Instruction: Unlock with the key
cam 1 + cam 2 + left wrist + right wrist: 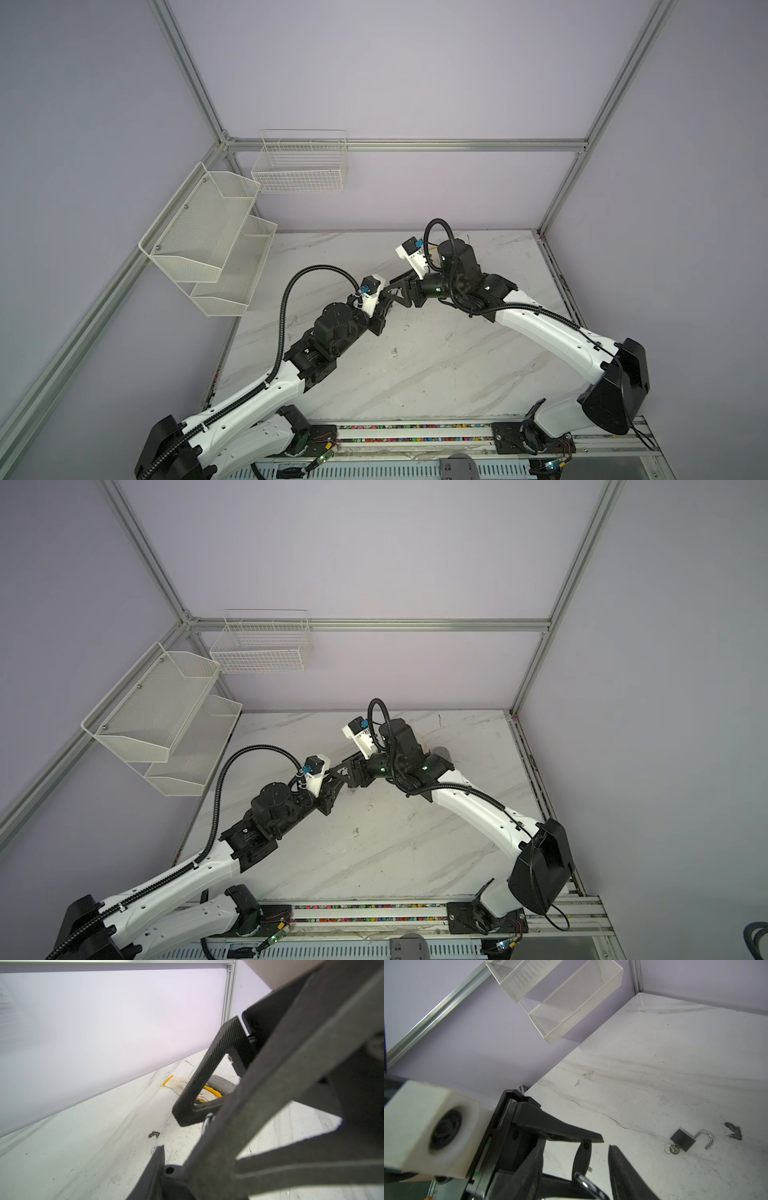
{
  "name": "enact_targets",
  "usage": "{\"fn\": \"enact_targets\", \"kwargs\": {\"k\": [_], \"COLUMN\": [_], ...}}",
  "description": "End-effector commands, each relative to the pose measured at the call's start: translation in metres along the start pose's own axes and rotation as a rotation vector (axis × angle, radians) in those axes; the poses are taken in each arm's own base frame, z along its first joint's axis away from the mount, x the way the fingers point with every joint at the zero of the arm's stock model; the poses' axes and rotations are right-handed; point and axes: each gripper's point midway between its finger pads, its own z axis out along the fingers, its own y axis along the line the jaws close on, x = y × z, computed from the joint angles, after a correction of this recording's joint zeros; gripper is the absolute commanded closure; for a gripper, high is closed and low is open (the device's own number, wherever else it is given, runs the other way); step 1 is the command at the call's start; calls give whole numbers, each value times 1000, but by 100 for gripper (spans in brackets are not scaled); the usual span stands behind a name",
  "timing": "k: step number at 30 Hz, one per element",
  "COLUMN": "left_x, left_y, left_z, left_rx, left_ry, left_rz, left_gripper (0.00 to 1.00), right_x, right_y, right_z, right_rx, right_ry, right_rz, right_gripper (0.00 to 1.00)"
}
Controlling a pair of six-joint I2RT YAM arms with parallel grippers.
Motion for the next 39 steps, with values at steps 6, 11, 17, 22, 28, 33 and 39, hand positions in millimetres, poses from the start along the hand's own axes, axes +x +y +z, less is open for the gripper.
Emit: {"fn": "enact_targets", "kwargs": {"k": [6, 11, 17, 22, 28, 33, 39], "left_x": [-17, -16, -16, -14, 11, 54, 111], "left_y": [6, 11, 22, 27, 28, 29, 12], "left_z": [2, 6, 9, 10, 10, 4, 3], "left_rx": [-35, -67, -131, -160, -176, -227, -304], "left_ry": [-73, -61, -41, -32, 72, 273, 575], "left_rz": [-4, -9, -24, -37, -84, -245, -448], "left_gripper": [100, 100, 100, 100, 100, 100, 100], "right_x": [3, -1, -8, -7, -22, -13, 32], "right_y": [-1, -2, -6, -13, -10, -49, -101], "right_z": [-2, -5, -9, -11, -30, -55, -63], "right_rx": [-2, 20, 57, 98, 131, 253, 368], "right_ry": [-9, -25, -58, -62, -130, -183, -174], "right_rz": [-6, 11, 68, 114, 145, 252, 364], "right_gripper": [67, 84, 92, 88, 51, 29, 23]}}
